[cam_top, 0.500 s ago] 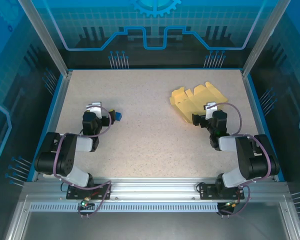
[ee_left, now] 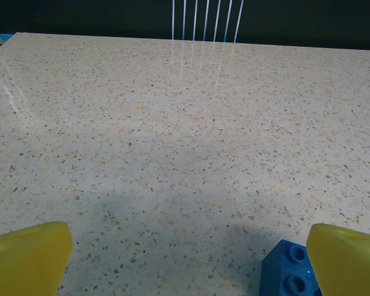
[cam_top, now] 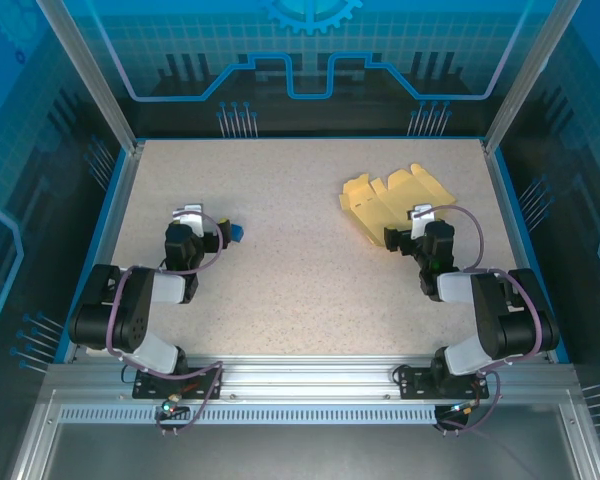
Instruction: Fold the paper box
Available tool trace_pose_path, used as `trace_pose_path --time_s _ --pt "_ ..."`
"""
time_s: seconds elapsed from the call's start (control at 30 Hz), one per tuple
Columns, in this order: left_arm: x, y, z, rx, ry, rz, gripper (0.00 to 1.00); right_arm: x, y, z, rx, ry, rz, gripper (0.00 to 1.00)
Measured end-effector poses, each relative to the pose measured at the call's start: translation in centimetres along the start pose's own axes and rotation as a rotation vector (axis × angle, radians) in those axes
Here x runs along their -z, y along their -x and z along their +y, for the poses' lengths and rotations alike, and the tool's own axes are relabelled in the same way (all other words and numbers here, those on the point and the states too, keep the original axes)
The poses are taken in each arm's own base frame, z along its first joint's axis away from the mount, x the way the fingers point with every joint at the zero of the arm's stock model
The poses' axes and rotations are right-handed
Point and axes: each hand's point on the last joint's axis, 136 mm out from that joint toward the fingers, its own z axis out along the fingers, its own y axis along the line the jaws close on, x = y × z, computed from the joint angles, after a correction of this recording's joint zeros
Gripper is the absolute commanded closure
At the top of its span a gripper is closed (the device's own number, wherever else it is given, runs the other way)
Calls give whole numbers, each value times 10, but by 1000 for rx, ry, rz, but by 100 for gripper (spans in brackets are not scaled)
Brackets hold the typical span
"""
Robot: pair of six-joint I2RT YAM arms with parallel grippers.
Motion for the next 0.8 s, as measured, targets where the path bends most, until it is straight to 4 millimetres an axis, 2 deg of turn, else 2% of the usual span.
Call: trace_pose_path --time_s 0.37,0.5,0.57,0.67,0.8 --pt "0 0 0 0 1 0 1 0 0 0 0 0 0 0" --pt "3 2 6 6 35 0 1 1 2 -2 -5 -11 16 0" --pt "11 12 10 21 60 -14 1 7 8 -7 -21 -35 12 0" --pt "29 39 17 62 105 -66 1 19 23 -20 -76 -89 -1 0" --pt "46 77 22 143 141 -80 1 39 37 -53 -193 -231 -8 0"
